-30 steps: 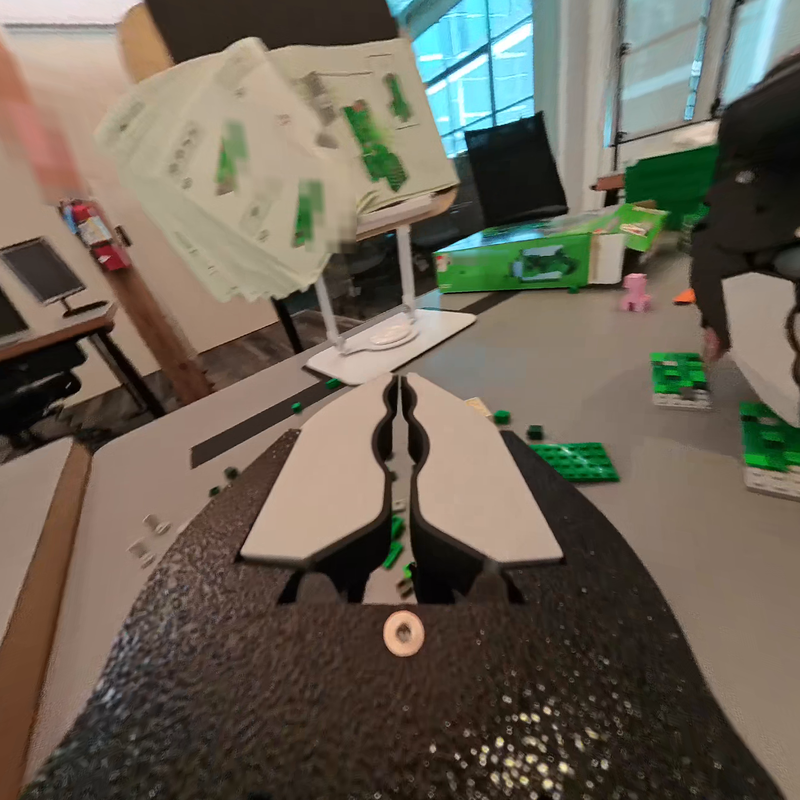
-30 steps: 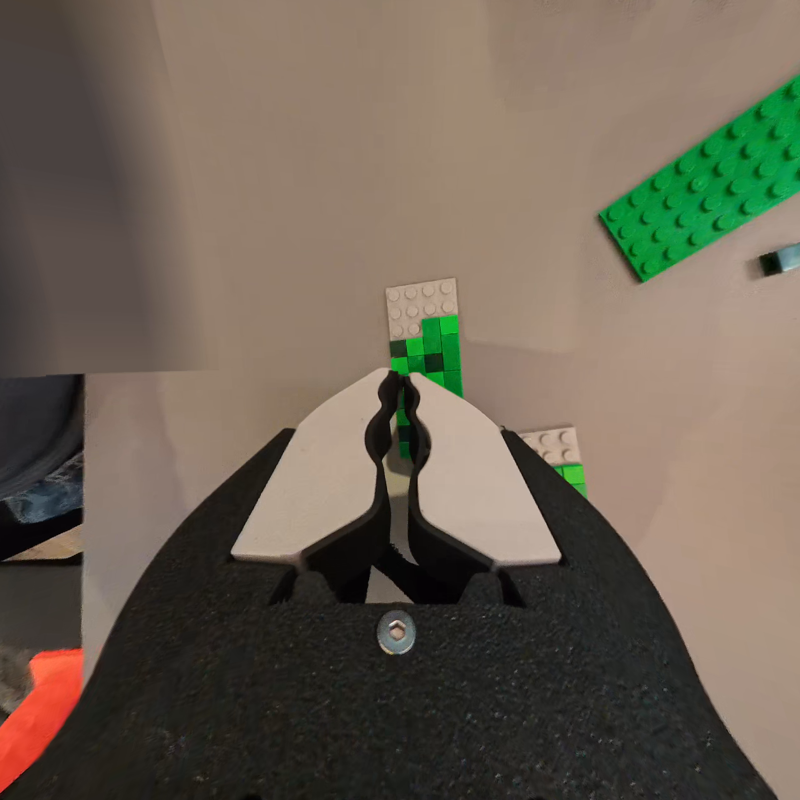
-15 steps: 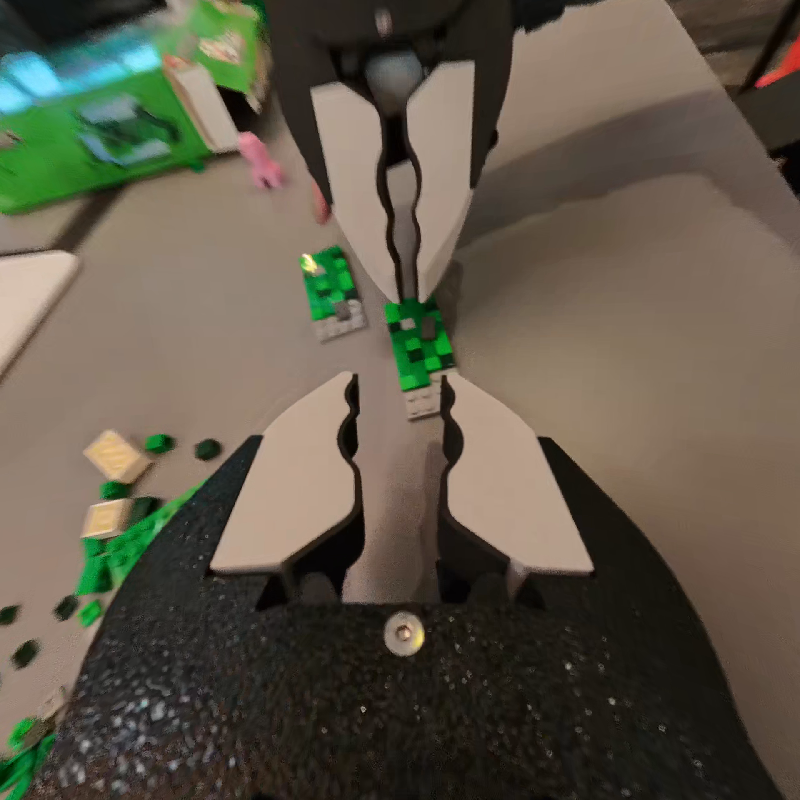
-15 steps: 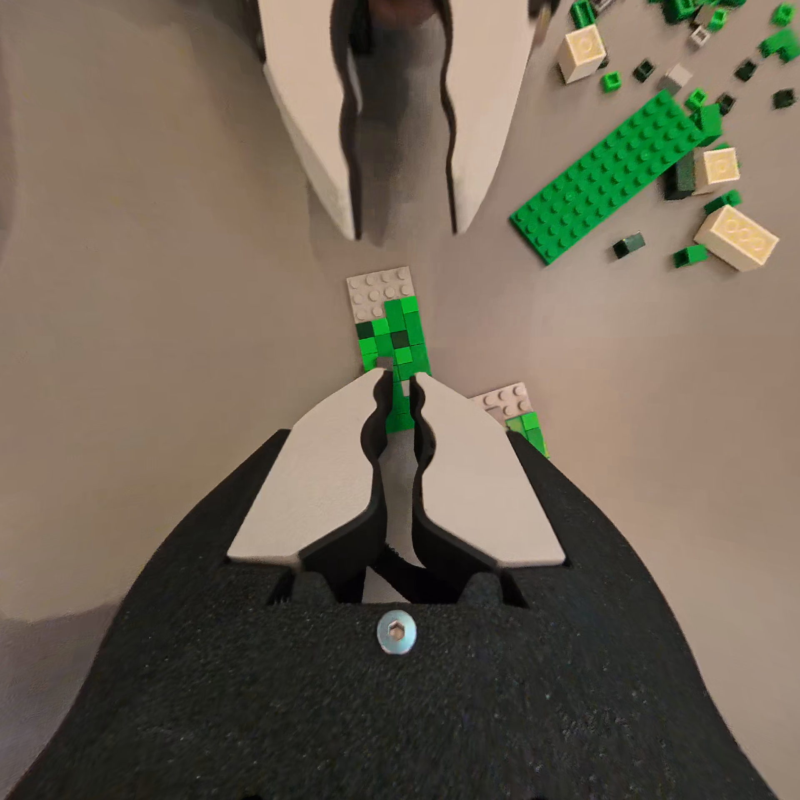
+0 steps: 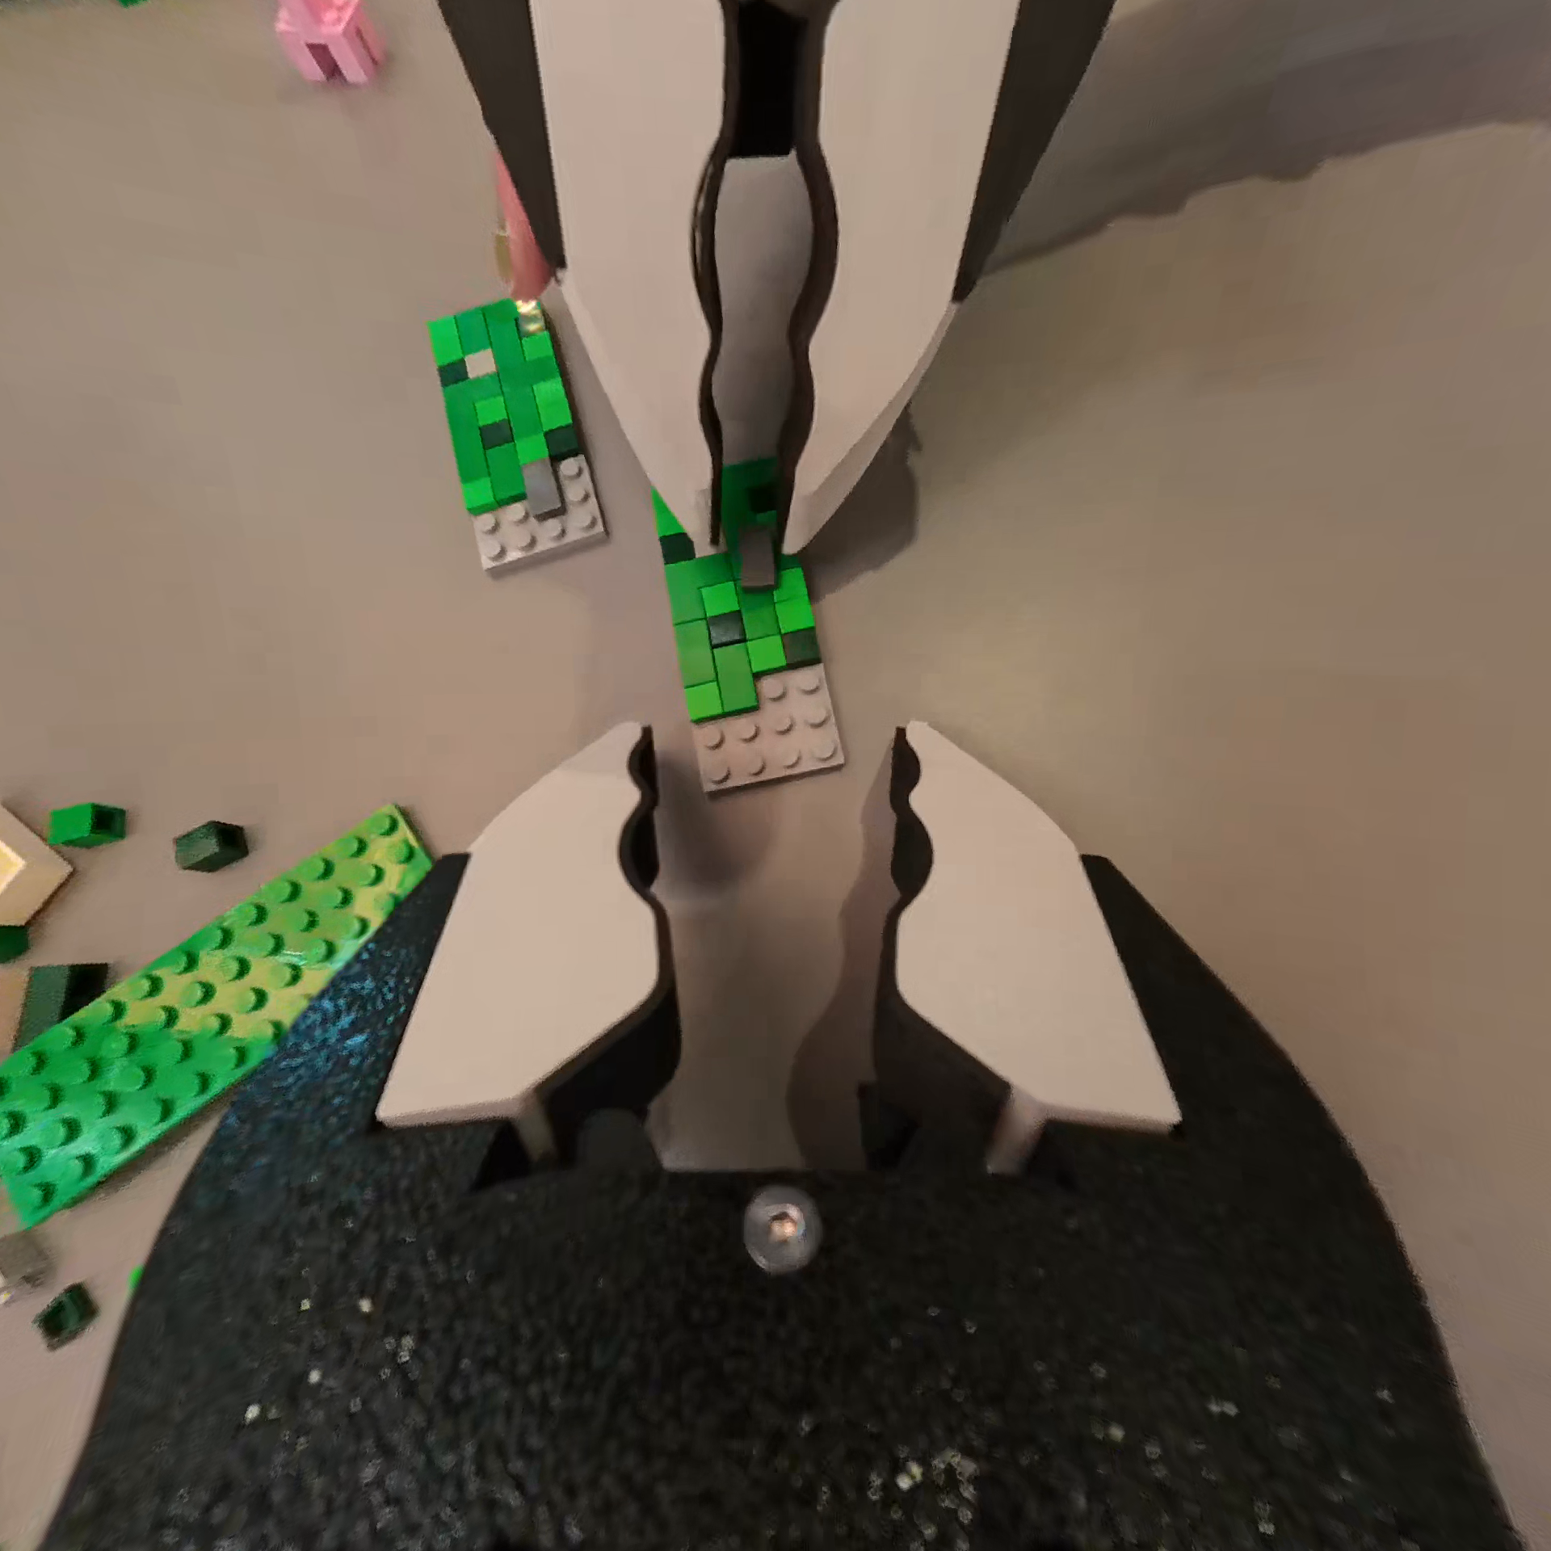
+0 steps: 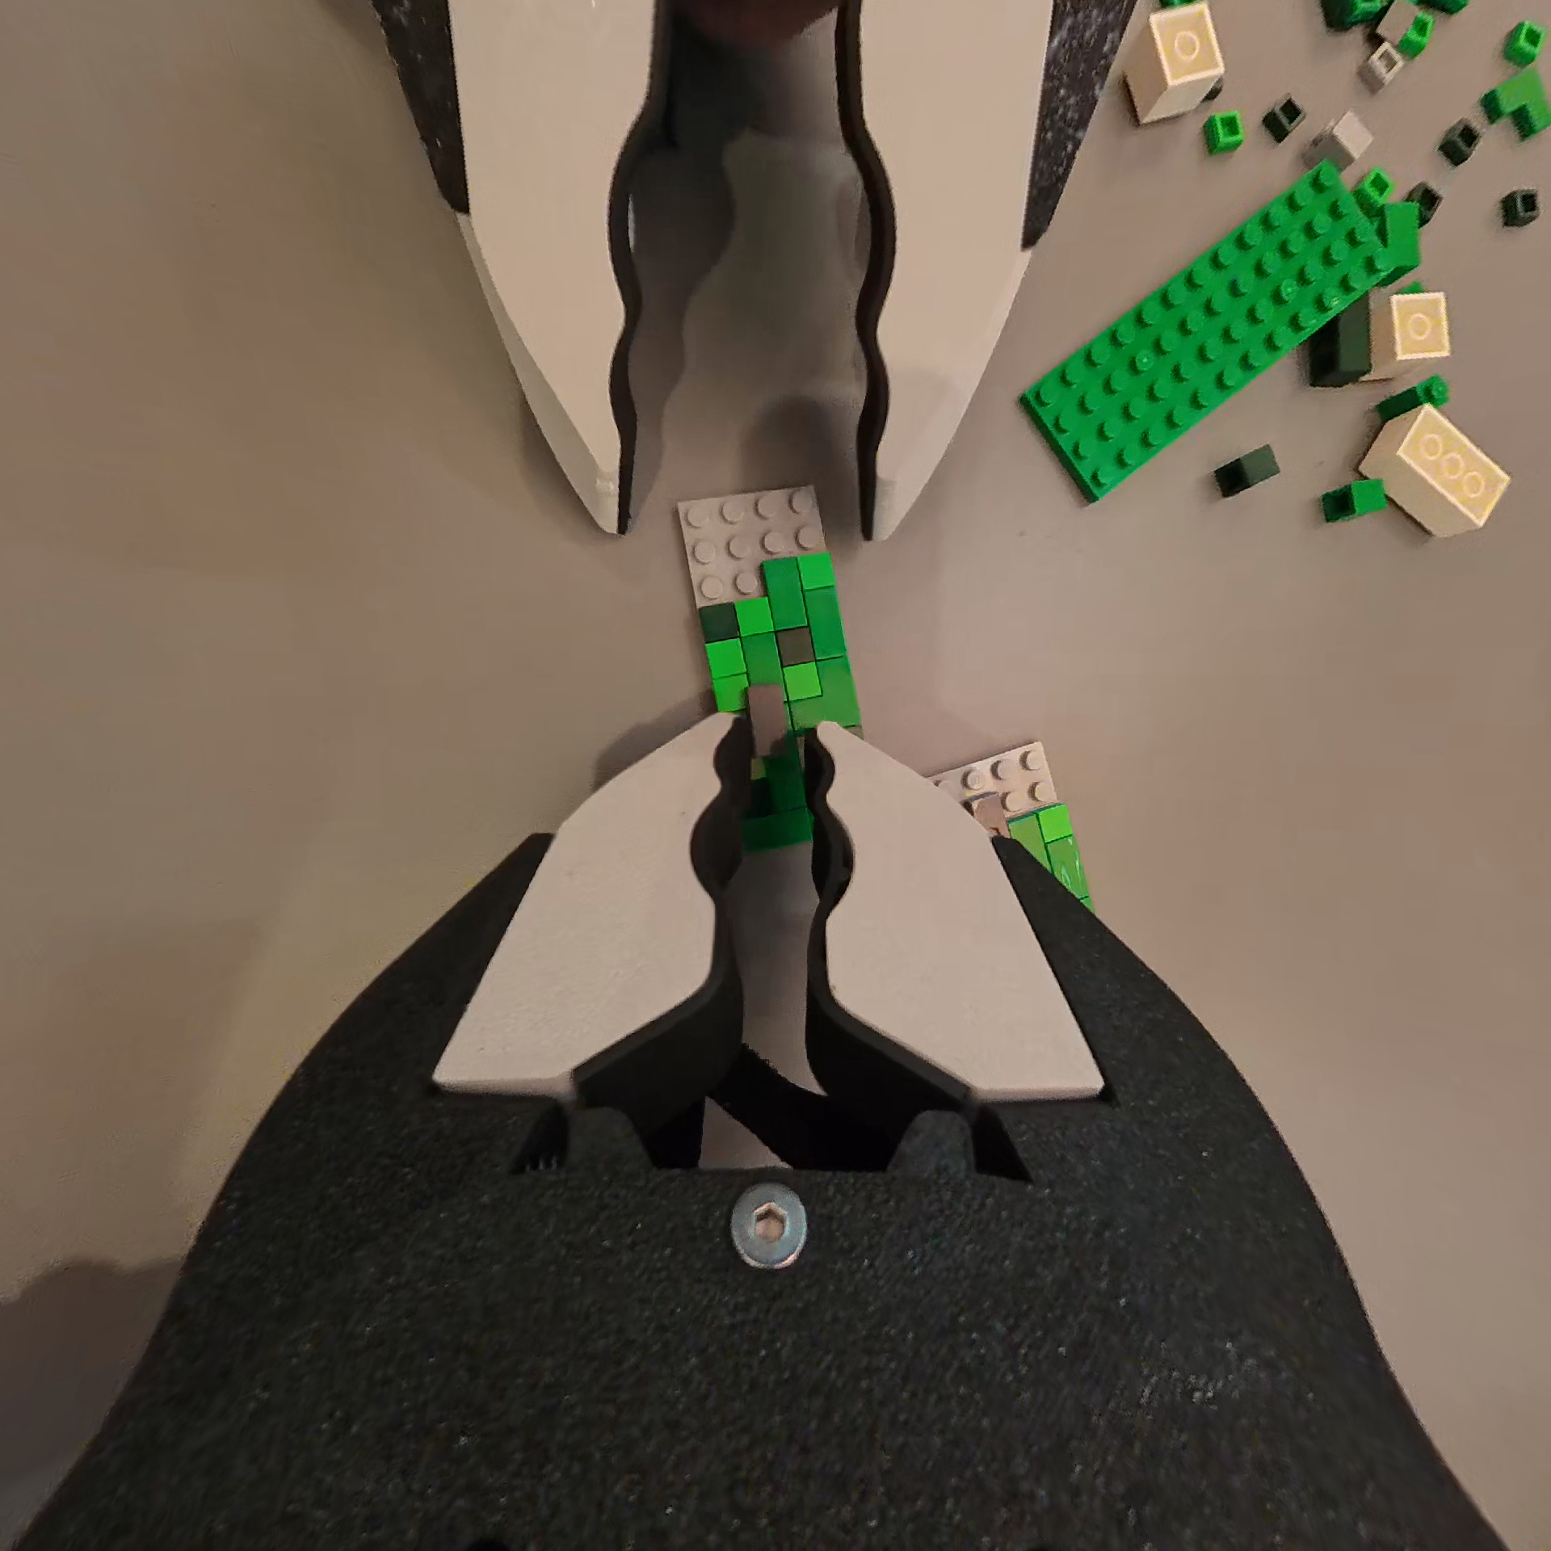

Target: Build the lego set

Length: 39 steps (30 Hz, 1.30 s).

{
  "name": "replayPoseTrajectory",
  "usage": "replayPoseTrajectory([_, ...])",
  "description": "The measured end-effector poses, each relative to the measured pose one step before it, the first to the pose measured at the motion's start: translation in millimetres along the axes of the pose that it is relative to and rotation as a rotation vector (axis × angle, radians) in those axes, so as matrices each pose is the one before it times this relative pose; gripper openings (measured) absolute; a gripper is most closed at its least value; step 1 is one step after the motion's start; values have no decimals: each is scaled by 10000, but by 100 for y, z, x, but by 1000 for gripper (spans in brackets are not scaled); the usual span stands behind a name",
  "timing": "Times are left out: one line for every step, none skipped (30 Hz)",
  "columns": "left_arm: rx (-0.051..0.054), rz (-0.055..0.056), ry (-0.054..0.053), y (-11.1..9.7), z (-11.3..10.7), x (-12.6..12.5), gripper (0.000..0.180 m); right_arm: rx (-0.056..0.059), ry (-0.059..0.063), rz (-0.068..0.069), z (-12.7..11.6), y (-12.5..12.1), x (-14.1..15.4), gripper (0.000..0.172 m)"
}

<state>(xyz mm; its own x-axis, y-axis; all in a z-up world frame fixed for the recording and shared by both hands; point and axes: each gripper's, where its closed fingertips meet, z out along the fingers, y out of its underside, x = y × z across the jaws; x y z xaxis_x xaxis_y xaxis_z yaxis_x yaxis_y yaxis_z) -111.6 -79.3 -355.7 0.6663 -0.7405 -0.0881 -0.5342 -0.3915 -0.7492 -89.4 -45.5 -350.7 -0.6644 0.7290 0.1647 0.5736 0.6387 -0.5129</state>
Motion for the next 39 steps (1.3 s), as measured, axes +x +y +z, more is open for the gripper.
replayPoseTrajectory([0,-131,139,60,12,103,52,-5,-74,-19,76,-13,-38,8])
replayPoseTrajectory([32,-98,241,39,26,277,46,31,-99,-8,67,-73,-50,8])
replayPoseTrajectory([55,-100,122,-3,42,114,43,5,-54,-16,37,-72,40,8])
replayPoseTrajectory([44,-58,36,-16,32,13,41,36,-11,-72,59,-175,53,8])
replayPoseTrajectory([36,-44,20,-14,20,-4,41,105,3,-147,50,-282,6,8])
replayPoseTrajectory([47,-52,16,6,2,-15,40,118,-5,-193,83,-361,-48,7])
replayPoseTrajectory([-4,-21,29,10,8,17,40,104,-88,-200,94,-376,-154,7])
replayPoseTrajectory([1,10,2,12,-15,19,40,82,-83,-200,238,-410,-163,7])
replayPoseTrajectory([1,34,24,5,-8,51,39,45,-4,-197,178,-322,-40,7])
replayPoseTrajectory([3,31,15,-14,-2,39,38,-27,-63,-188,232,-207,-76,7])
replayPoseTrajectory([2,15,10,-14,14,30,38,-68,-59,-172,228,-130,-47,7])
replayPoseTrajectory([-2,9,17,-1,4,8,37,-58,-61,-158,219,-93,-27,7])
replayPoseTrajectory([0,14,10,2,13,24,37,-51,-63,-102,165,-66,-9,8])
replayPoseTrajectory([1,9,-6,-3,2,0,37,15,-87,-51,39,-144,-23,8])
replayPoseTrajectory([0,-3,1,-15,33,-7,37,-39,-79,-6,71,-42,38,8])
replayPoseTrajectory([-1,-6,5,22,-10,20,37,-38,-127,-30,-5,-13,-102,8])
replayPoseTrajectory([0,-5,-3,-5,5,-8,37,-38,-119,-49,-20,-6,-128,8])
replayPoseTrajectory([0,-3,-5,11,2,3,37,-50,-30,-74,20,-15,-58,8])
replayPoseTrajectory([-1,0,-2,6,-6,-10,37,-51,21,-98,19,-6,-5,8])
replayPoseTrajectory([-1,1,-7,2,-1,-24,37,-53,21,-70,1,-10,-8,8])
replayPoseTrajectory([1,2,-2,-6,6,-12,37,-56,12,-31,-23,19,-23,8])
replayPoseTrajectory([2,2,-8,-8,-9,24,37,-53,-7,-11,3,-10,-13,8])
replayPoseTrajectory([2,-8,-13,-9,-22,3,38,-47,-28,-27,59,-40,-4,8])
replayPoseTrajectory([1,-9,-9,13,0,-25,38,-42,-46,-17,36,-19,-33,8])
replayPoseTrajectory([-1,-10,-13,-10,-3,-32,38,-29,-73,4,-7,13,-92,8])
replayPoseTrajectory([-1,-2,1,-8,26,-27,38,8,-39,19,-79,-36,-38,11])
replayPoseTrajectory([0,1,-3,-8,-6,-5,39,45,9,63,-235,4,2,16])
replayPoseTrajectory([0,-2,-9,-14,16,-5,39,78,25,97,-324,22,12,17])
replayPoseTrajectory([2,-5,-11,9,-28,-37,39,151,64,106,-384,46,78,18])
replayPoseTrajectory([-4,-26,-7,45,-49,-43,39,146,111,130,-401,136,107,20])
replayPoseTrajectory([-5,-42,-1,51,-55,-30,39,17,58,150,-291,344,15,21])
replayPoseTrajectory([-6,-43,0,30,-46,-38,39,-78,85,170,-177,484,4,23])
replayPoseTrajectory([-2,-41,6,9,7,-41,39,-69,118,118,-83,450,-34,26])
replayPoseTrajectory([0,0,-4,5,-6,-12,39,-38,106,18,12,379,-175,30])
replayPoseTrajectory([0,1,1,1,-17,1,39,-74,193,-65,87,415,-150,36])
replayPoseTrajectory([0,-4,6,6,-23,5,39,-113,263,-118,139,371,37,43])
replayPoseTrajectory([2,19,15,13,-32,1,38,-111,70,-64,137,277,-47,47])
replayPoseTrajectory([1,17,27,8,-10,23,38,145,-36,121,21,-184,56,50])
replayPoseTrajectory([-1,13,16,3,28,3,37,94,-122,150,-5,-150,86,51])
